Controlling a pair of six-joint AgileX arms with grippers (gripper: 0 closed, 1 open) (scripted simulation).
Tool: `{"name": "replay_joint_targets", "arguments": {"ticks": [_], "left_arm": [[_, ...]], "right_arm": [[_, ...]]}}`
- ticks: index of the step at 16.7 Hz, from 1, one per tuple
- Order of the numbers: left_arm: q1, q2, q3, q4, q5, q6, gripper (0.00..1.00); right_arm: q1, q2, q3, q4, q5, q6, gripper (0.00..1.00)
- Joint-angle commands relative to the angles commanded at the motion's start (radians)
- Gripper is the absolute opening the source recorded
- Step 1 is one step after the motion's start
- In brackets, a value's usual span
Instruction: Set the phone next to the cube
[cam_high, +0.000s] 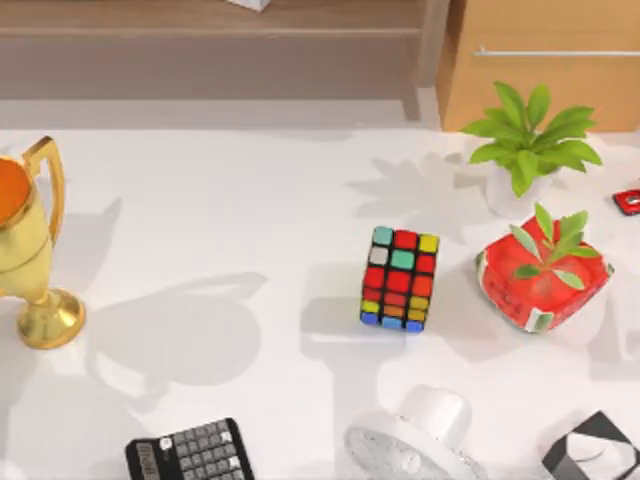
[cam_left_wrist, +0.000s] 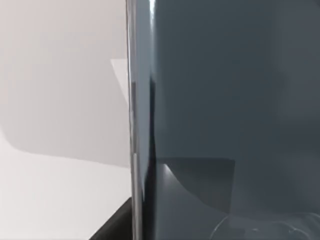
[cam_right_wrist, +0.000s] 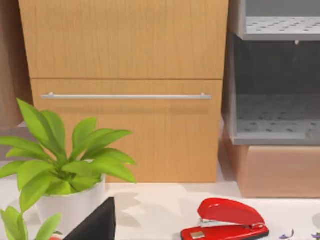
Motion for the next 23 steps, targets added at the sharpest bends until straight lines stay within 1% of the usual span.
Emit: {"name": "replay_joint_targets", "arguments": {"ticks": [2,5,8,11,13,15,19,23], "left_arm": [[0.004,-0.009,0.009,0.0,-0.003,-0.007,0.0],[0.026,-0.055,0.077,0.003,-0.023,-0.07,0.0],[0.03,-0.093,0.181,0.009,-0.048,-0.181,0.0],[-0.025,-0.1,0.298,0.016,-0.064,-0.319,0.0],[-0.098,-0.083,0.376,0.02,-0.066,-0.418,0.0],[-0.195,-0.052,0.449,0.019,-0.065,-0.519,0.0],[-0.428,0.034,0.566,-0.006,-0.055,-0.715,0.0],[-0.662,0.13,0.629,-0.075,-0.043,-0.891,0.0]], "right_arm": [[0.0,0.0,0.0,0.0,0.0,0.0,1.0],[0.0,0.0,0.0,0.0,0.0,0.0,1.0],[0.0,0.0,0.0,0.0,0.0,0.0,1.0],[0.0,0.0,0.0,0.0,0.0,0.0,1.0],[0.0,0.0,0.0,0.0,0.0,0.0,1.0],[0.0,0.0,0.0,0.0,0.0,0.0,1.0],[0.0,0.0,0.0,0.0,0.0,0.0,1.0],[0.0,0.0,0.0,0.0,0.0,0.0,1.0]]}}
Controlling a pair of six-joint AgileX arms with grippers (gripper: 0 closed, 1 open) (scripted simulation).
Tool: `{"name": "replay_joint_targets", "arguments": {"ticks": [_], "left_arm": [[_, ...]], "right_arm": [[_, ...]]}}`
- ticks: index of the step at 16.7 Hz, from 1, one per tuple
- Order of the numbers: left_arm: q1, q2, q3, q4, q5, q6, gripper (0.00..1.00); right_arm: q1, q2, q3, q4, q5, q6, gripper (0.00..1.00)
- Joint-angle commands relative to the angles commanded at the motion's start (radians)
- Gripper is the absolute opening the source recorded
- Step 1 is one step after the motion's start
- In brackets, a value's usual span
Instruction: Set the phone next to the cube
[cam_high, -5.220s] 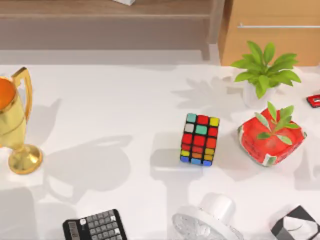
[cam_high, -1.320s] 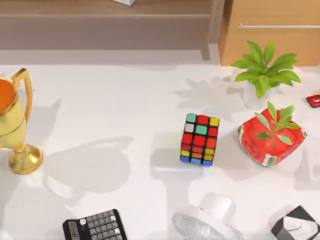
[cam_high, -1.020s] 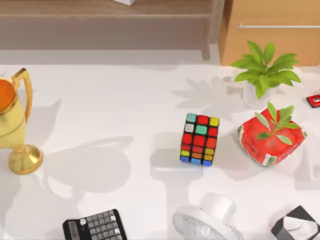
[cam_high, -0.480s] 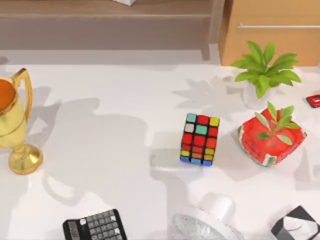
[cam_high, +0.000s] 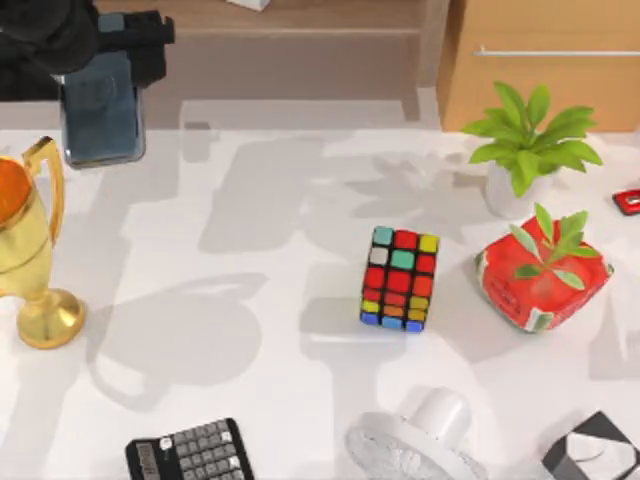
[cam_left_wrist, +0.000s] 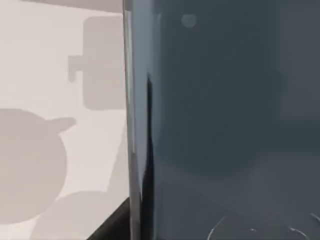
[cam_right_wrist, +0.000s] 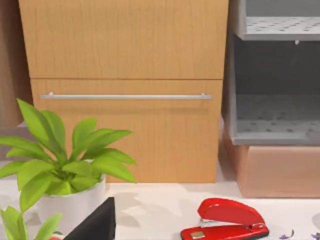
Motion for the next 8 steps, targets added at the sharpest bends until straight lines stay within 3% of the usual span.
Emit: {"name": "replay_joint_targets", "arguments": {"ticks": [8], "left_arm": [[-0.326,0.126,-0.025,-0.206,0.012,-0.236,0.0]], "right_arm": [[0.0,0.0,0.0,0.0,0.0,0.0,1.0]]}}
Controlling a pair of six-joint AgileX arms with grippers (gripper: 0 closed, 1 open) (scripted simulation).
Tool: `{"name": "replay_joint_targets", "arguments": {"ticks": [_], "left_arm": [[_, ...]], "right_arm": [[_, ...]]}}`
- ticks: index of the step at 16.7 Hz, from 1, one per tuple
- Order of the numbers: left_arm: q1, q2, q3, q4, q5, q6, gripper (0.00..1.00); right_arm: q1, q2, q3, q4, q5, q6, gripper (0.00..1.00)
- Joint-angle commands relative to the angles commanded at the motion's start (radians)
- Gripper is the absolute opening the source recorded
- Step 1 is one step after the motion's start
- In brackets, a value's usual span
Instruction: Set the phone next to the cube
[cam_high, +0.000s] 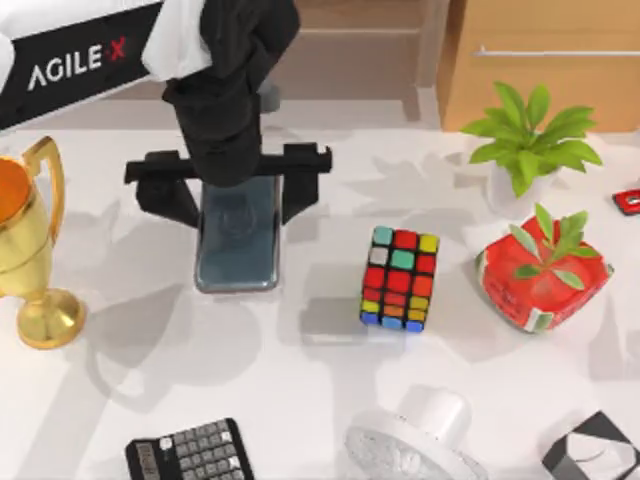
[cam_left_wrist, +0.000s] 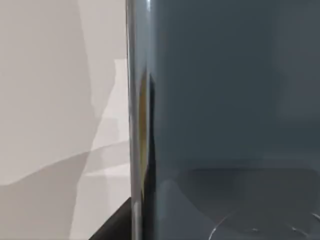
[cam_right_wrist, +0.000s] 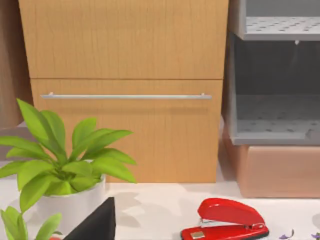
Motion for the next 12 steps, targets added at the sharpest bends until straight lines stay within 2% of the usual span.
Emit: {"name": "replay_joint_targets", "arguments": {"ticks": [4,12], "left_arm": [[-0.052,0.017,-0.02,-0.047,0.001,-0.036,0.0],[-0.048,0.01,-0.018,-0.046,-0.001,-0.032,0.0]], "right_arm": [[0.0,0.0,0.0,0.0,0.0,0.0,1.0],[0.0,0.0,0.0,0.0,0.0,0.0,1.0]]}}
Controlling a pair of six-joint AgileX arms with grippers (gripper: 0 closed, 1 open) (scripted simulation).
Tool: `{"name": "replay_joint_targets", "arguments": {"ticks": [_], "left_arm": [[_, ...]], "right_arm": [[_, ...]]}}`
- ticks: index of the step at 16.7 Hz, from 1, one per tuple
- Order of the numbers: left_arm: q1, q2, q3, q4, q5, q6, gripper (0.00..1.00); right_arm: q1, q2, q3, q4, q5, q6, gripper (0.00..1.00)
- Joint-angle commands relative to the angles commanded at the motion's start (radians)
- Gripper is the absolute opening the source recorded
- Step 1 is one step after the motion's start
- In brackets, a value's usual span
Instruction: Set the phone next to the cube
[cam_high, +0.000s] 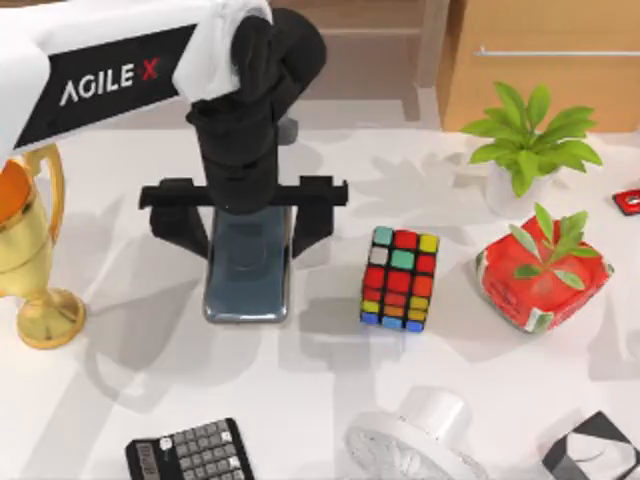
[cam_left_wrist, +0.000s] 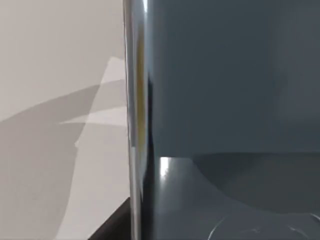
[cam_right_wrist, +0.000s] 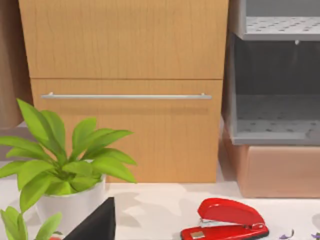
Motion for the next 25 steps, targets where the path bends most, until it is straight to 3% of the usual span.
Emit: {"name": "replay_joint_targets", "arguments": {"ticks": [25], "left_arm": [[-0.028,-0.096,0.025,0.02,-0.062,0.08,0.0]], "right_arm": [[0.0,0.0,0.0,0.0,0.0,0.0,1.0]]}}
